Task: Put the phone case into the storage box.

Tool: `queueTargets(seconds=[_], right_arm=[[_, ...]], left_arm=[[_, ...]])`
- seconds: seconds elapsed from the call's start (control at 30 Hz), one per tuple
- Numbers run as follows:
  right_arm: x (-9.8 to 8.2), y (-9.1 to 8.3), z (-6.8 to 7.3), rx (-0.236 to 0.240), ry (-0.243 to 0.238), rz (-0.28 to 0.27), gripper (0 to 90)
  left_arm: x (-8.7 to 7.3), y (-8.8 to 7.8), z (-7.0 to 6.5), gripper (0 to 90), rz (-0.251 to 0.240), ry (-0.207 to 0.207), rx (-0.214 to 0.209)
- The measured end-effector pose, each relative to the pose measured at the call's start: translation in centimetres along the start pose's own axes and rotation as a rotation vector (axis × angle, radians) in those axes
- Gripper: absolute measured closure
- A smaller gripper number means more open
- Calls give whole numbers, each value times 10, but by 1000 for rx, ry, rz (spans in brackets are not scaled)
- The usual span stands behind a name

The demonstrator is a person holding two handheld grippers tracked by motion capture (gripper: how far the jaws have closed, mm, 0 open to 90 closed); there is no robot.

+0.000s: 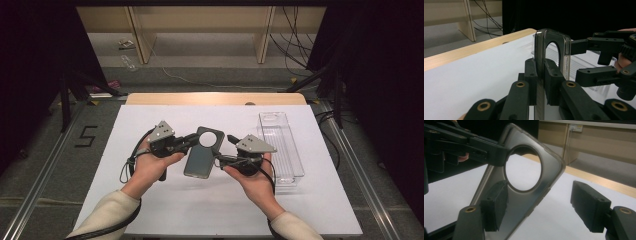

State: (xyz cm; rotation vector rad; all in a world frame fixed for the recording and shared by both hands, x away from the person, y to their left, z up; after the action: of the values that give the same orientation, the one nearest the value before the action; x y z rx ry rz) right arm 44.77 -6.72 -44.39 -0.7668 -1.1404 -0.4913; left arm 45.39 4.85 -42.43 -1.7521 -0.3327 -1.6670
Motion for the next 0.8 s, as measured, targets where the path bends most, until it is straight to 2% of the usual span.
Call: queueTargets(seconds=[0.23,0.33,0.6,0.8], right_arm=[[3,2,-2,-14,15,-14,381],[4,2,-3,-14,21,-18,434],[5,3,-4,-15,32,-25,485],[7,4,-5,-14,40,-29,567]], left_arm=[[0,0,1,815,-4,0,2],[1,0,1,815,-8,1,4],[1,0,1,815,-9,8,6],[1,0,0,815,-10,9,4]])
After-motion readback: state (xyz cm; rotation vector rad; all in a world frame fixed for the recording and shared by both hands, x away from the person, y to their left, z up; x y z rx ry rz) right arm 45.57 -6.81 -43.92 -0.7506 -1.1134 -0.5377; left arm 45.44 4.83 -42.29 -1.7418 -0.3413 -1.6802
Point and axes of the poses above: each handheld gripper's, and its own axes: y roughly forward along the jaws, x roughly out of its top, z roughly to its left, the point moved 10 cm from there along y, roughly forward along the jaws, and after that the axes turned 13 degrees about y, right-handed, at the moved point
